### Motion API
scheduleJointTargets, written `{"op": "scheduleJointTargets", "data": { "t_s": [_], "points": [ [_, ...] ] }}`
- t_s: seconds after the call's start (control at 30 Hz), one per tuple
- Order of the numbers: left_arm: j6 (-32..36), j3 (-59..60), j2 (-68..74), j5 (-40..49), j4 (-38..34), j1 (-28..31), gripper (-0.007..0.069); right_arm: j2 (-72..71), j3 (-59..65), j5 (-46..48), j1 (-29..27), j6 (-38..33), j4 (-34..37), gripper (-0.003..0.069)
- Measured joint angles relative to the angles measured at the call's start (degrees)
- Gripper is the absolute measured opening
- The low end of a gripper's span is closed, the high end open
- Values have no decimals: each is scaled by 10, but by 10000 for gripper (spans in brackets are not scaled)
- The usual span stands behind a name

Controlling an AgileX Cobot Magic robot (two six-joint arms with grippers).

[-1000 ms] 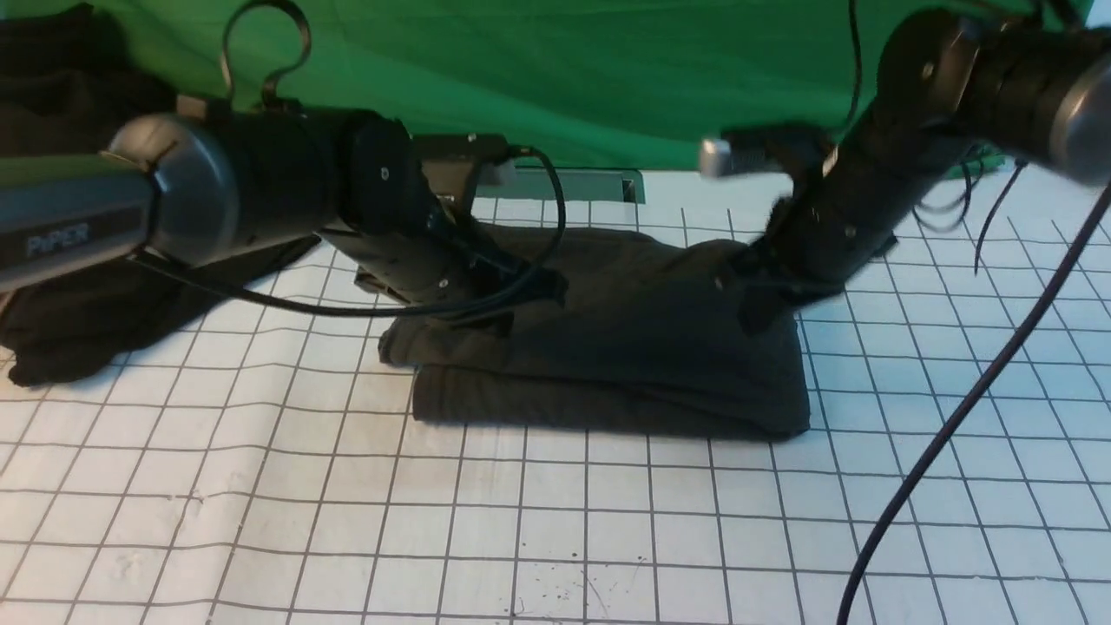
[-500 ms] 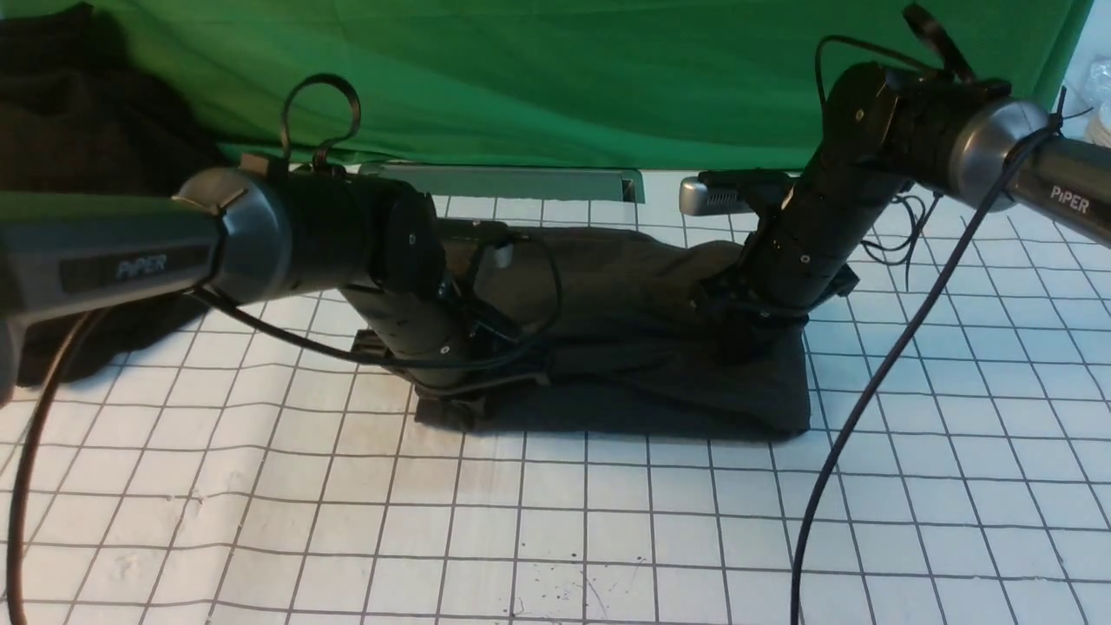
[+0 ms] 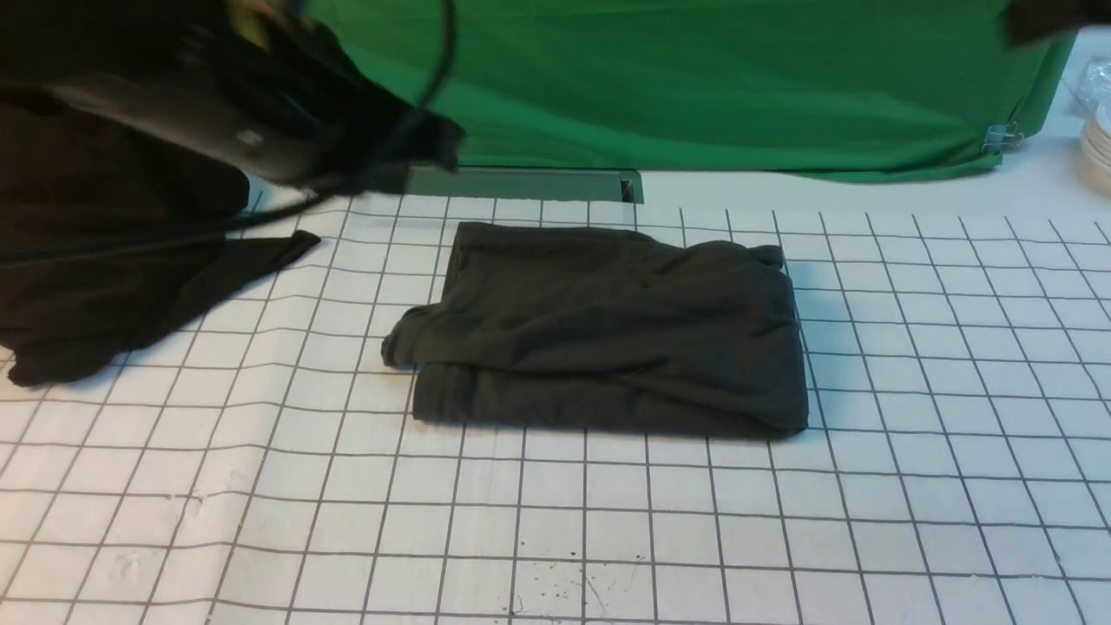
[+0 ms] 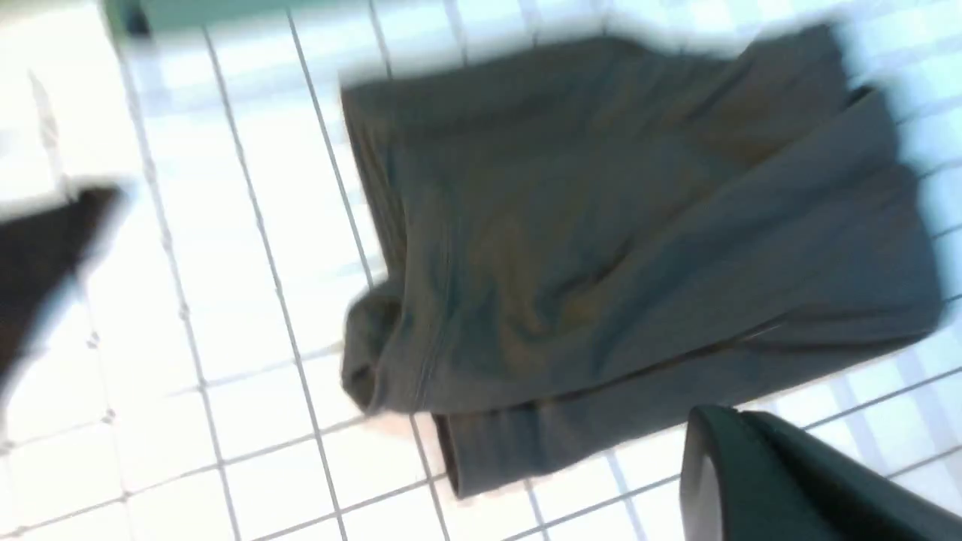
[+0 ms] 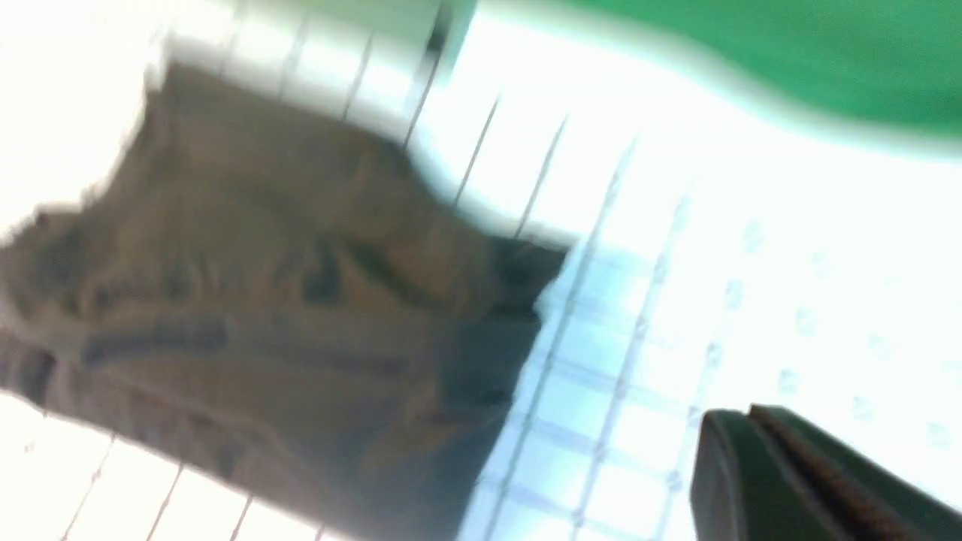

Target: Fold a long-sleeved shirt over a white checkered tablecloth.

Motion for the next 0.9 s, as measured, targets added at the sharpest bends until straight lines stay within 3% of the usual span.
{"op": "scheduleJointTargets", "data": {
  "t_s": [0.2,0.33,0.43,0.67,0.77,0.8,0.9],
  "points": [
    [-17,74,-189,-23,3,0,-3,-251,169,-189,-1,-32,-1,-4],
    [-61,160,-296,-81,3,1,-3,-409,334,-394,-1,-24,-2,-4],
    [-93,188,-325,-102,3,1,-3,-438,386,-441,-1,-18,-2,-4],
    [-135,194,-279,-82,3,1,-3,-412,414,-392,-1,-14,-1,-3],
    [-145,153,-192,-41,7,8,-3,-375,398,-295,-1,-14,1,-3],
    [-138,112,-121,-26,-1,27,-3,-340,372,-213,-1,-14,2,-3],
    [-107,69,-38,-17,-39,59,-3,-293,341,-112,-1,-14,3,-3]
  ]
}}
